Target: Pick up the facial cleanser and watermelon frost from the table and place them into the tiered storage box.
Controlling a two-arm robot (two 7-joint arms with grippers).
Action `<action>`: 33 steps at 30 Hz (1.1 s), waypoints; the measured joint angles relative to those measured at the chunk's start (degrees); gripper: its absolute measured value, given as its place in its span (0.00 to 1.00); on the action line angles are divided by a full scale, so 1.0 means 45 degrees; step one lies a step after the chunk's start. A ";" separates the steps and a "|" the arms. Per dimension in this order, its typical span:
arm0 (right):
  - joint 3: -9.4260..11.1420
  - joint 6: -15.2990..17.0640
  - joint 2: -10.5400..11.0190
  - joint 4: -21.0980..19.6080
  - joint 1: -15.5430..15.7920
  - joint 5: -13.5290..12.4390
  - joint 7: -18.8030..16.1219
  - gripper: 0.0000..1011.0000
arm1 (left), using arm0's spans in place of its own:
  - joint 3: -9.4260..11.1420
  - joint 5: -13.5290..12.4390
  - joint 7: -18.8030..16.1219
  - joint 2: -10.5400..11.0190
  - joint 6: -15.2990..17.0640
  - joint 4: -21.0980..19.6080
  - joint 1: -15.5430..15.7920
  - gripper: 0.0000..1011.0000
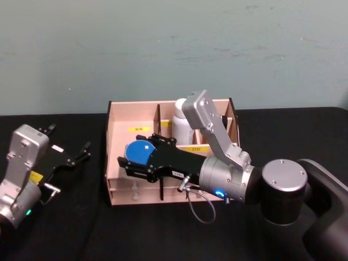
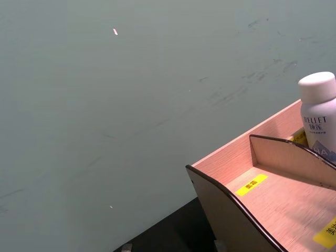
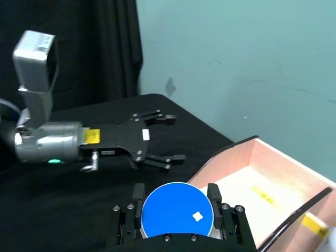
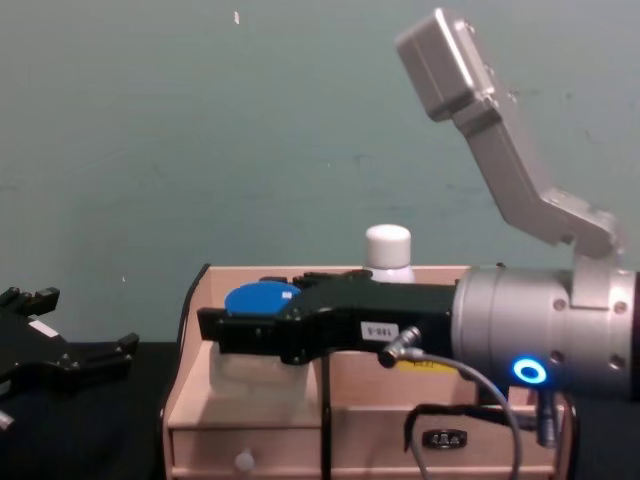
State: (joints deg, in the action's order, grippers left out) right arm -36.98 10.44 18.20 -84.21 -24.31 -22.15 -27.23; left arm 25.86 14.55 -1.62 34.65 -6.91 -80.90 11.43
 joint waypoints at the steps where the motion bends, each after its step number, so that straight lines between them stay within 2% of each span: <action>1: 0.0020 0.0023 -0.0098 0.0106 -0.0079 0.0084 0.0076 0.73 | 0.0000 0.0000 0.0000 0.0000 -0.0001 0.0000 0.0000 1.00; 12: 0.0154 0.0078 -0.0784 0.1083 -0.0610 0.0547 0.0278 0.73 | 0.0000 0.0000 0.0000 0.0000 -0.0001 0.0000 0.0000 1.00; 25: 0.0082 0.0081 -0.1538 0.2459 -0.1221 0.1006 0.0169 0.73 | 0.0000 0.0000 0.0000 0.0000 0.0000 0.0000 0.0000 1.00; 33: 0.0042 0.0137 -0.1807 0.3020 -0.1421 0.1268 0.0113 0.73 | 0.0000 0.0000 -0.0001 0.0000 0.0000 0.0000 0.0000 1.00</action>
State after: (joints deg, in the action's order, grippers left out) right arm -36.79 11.06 10.06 -70.62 -30.70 -16.44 -26.72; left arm 25.86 14.55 -1.62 34.64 -6.91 -80.90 11.43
